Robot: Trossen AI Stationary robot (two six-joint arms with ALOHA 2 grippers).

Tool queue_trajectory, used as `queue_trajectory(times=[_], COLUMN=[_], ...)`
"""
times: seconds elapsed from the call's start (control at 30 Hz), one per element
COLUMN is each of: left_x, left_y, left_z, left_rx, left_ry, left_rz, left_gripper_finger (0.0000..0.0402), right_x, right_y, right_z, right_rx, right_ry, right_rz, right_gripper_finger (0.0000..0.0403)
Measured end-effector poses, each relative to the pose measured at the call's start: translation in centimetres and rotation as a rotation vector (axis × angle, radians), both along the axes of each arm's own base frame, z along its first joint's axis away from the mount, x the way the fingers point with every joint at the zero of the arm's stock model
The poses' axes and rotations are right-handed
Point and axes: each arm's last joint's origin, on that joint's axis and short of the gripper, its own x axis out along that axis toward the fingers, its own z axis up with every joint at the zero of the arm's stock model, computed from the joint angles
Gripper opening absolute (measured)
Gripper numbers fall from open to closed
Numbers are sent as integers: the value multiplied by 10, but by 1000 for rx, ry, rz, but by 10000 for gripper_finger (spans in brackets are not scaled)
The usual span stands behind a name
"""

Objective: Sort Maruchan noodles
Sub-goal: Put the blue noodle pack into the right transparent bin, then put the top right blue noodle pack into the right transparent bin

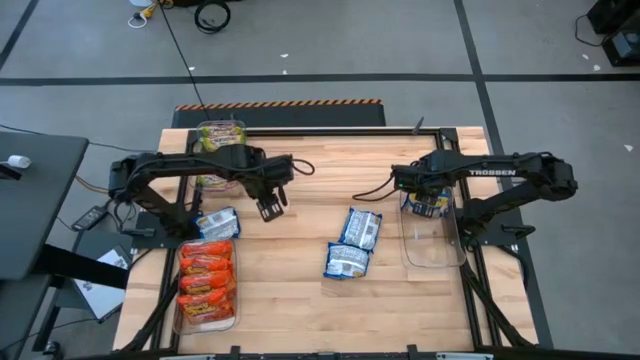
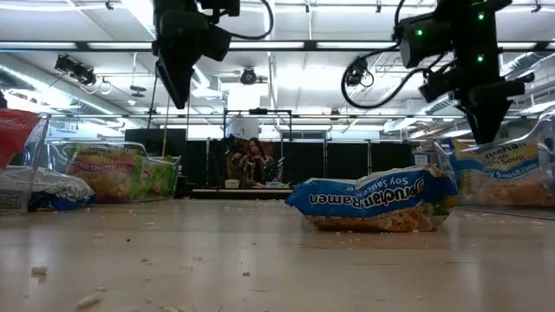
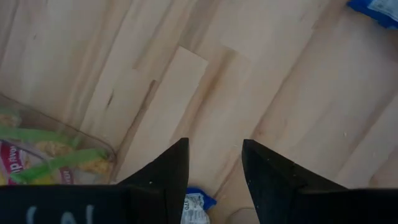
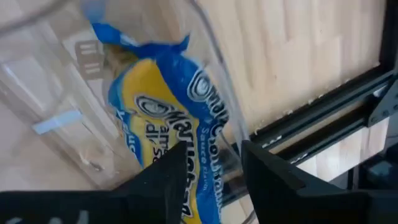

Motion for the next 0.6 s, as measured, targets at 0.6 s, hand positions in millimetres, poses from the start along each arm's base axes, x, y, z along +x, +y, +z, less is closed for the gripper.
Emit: queue_trajectory(times=[0.6], left_x=[41], left_y=[-78], left_z=[-4], left_rx=[-13], left_ry=[-449], left_rz=[-145], left_gripper_finger=[153], right_x=[79], right_y=[74], right_z=[61], right_rx=[208], right_ry=[-481], right_rz=[124], right_gripper_finger=[158])
